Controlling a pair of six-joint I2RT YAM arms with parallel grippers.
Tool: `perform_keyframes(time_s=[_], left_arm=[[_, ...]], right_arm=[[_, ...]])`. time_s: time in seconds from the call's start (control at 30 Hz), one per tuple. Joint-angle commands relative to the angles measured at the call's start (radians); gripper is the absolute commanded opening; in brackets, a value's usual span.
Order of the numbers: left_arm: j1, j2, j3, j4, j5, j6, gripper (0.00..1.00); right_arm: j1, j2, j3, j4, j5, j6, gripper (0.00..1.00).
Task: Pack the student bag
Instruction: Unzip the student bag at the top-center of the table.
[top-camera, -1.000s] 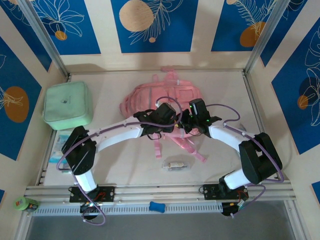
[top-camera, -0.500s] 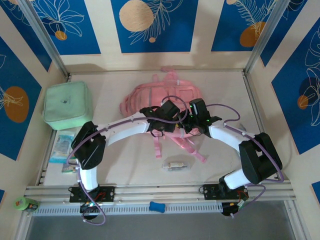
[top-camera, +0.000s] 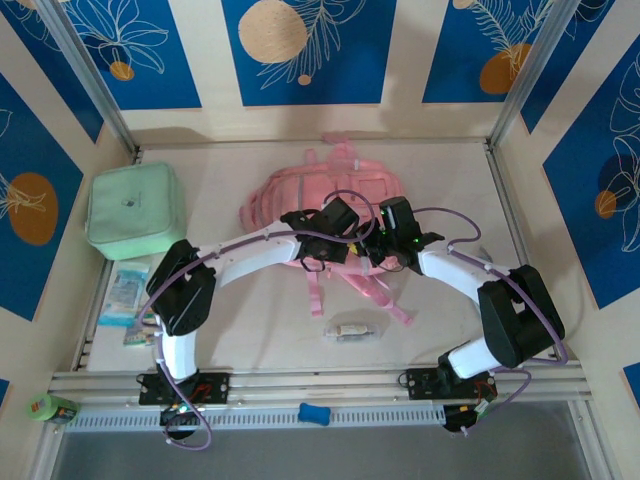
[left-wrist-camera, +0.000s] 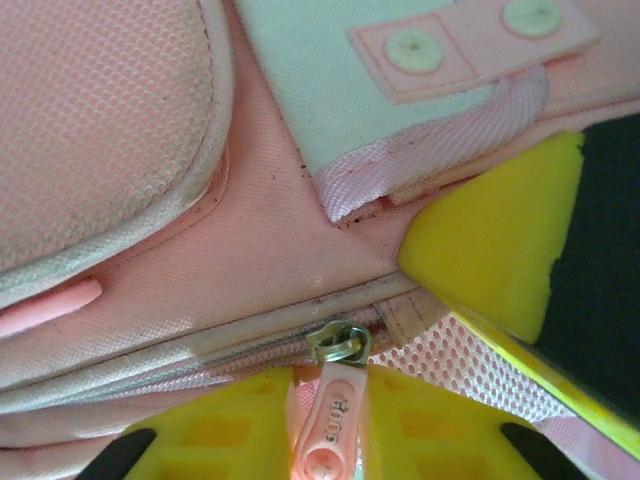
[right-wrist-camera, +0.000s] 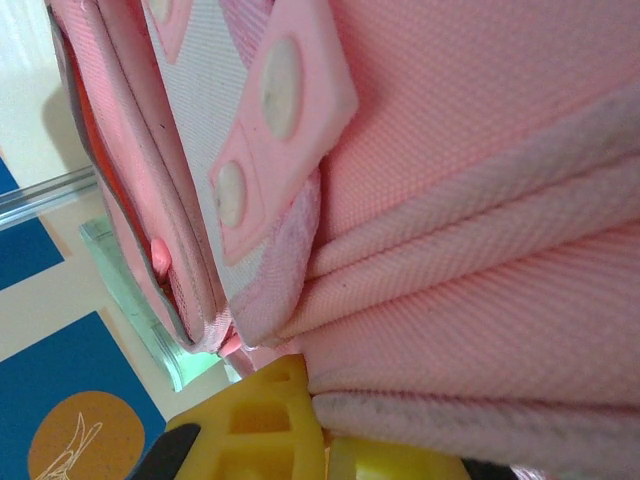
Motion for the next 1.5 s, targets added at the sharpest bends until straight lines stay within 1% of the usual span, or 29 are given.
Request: perform_keyframes(time_s=[0.0, 0.1, 0.23, 0.4, 0.53, 0.63, 0.7, 0.83, 0.87, 0.93, 1.03, 1.13, 1.23, 1.27, 1.4, 1.47], left_arm=[[0.024, -0.011, 0.003, 0.002, 0.018, 0.031, 0.17], [0.031, -0.036, -0.034, 0.024, 0.034, 0.050, 0.15], [0.049, -0.064, -0.091, 0.034, 0.063, 0.072, 0.08], [0.082, -0.113, -0.178, 0.077, 0.093, 0.063, 0.02], [0.095, -0.141, -0.224, 0.093, 0.097, 0.075, 0.00], [0.104, -0.165, -0.265, 0.088, 0.089, 0.086, 0.00], [0.105, -0.184, -0.298, 0.088, 0.075, 0.088, 0.00], [0.107, -0.222, -0.344, 0.098, 0.080, 0.085, 0.00], [0.106, -0.232, -0.354, 0.100, 0.082, 0.081, 0.00], [0.106, -0.254, -0.374, 0.107, 0.081, 0.060, 0.00], [0.107, -0.280, -0.399, 0.143, 0.100, 0.035, 0.00], [0.107, -0.271, -0.400, 0.189, 0.108, 0.024, 0.00], [0.106, -0.225, -0.334, 0.160, 0.119, 0.031, 0.00], [0.107, -0.217, -0.321, 0.159, 0.125, 0.033, 0.00], [0.106, -0.217, -0.311, 0.172, 0.093, 0.022, 0.00], [0.105, -0.216, -0.313, 0.188, 0.096, 0.028, 0.00]], right_arm=[[-0.024, -0.039, 0.030, 0.007, -0.073, -0.033, 0.00], [-0.045, -0.045, 0.037, -0.015, -0.092, -0.060, 0.00], [-0.081, -0.053, 0.050, -0.053, -0.124, -0.122, 0.00], [-0.129, -0.048, 0.077, -0.105, -0.171, -0.207, 0.00], [-0.173, -0.033, 0.098, -0.128, -0.217, -0.269, 0.00], [-0.227, -0.005, 0.144, -0.179, -0.249, -0.357, 0.00], [-0.268, 0.032, 0.195, -0.225, -0.272, -0.428, 0.00], [-0.318, 0.115, 0.275, -0.267, -0.328, -0.514, 0.00], [-0.331, 0.137, 0.300, -0.288, -0.327, -0.543, 0.00], [-0.349, 0.151, 0.329, -0.335, -0.271, -0.569, 0.00], [-0.377, 0.147, 0.332, -0.323, -0.250, -0.571, 0.00], [-0.344, 0.141, 0.321, -0.282, -0.303, -0.558, 0.05], [-0.309, 0.136, 0.328, -0.317, -0.292, -0.570, 0.12], [-0.309, 0.131, 0.326, -0.332, -0.289, -0.567, 0.15], [-0.312, 0.066, 0.256, -0.311, -0.325, -0.514, 0.39], [-0.284, 0.020, 0.216, -0.313, -0.325, -0.464, 0.46]])
